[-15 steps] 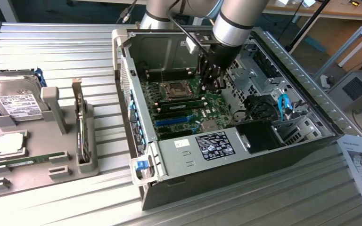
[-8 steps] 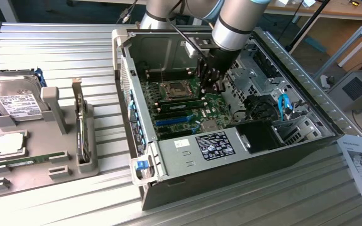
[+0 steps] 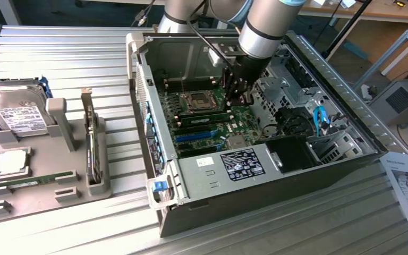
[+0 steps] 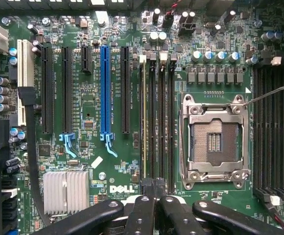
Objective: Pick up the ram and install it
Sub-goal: 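Press down the ram until it locks into place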
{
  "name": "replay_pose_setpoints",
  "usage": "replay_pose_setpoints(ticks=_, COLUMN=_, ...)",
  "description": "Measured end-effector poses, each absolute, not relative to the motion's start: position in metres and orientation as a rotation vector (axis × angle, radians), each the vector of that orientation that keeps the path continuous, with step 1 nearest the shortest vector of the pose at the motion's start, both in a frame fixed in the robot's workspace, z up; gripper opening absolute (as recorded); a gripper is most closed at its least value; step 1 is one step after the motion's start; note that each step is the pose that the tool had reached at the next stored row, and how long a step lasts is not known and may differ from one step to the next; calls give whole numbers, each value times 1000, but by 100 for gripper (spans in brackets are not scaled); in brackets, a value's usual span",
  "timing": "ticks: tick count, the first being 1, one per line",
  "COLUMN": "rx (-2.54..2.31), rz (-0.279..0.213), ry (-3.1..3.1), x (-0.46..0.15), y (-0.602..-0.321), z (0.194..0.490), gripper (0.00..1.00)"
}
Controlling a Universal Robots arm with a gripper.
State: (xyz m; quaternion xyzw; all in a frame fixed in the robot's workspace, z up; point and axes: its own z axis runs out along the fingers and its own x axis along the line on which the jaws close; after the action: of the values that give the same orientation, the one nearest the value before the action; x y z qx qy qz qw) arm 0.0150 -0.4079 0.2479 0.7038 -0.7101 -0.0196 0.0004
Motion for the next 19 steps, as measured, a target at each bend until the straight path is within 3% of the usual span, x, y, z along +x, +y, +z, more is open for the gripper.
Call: replay_pose_setpoints(ticks=19, rx=2210, rz=-62, ry=-2231, x=25, y=-413, z=247, gripper=11)
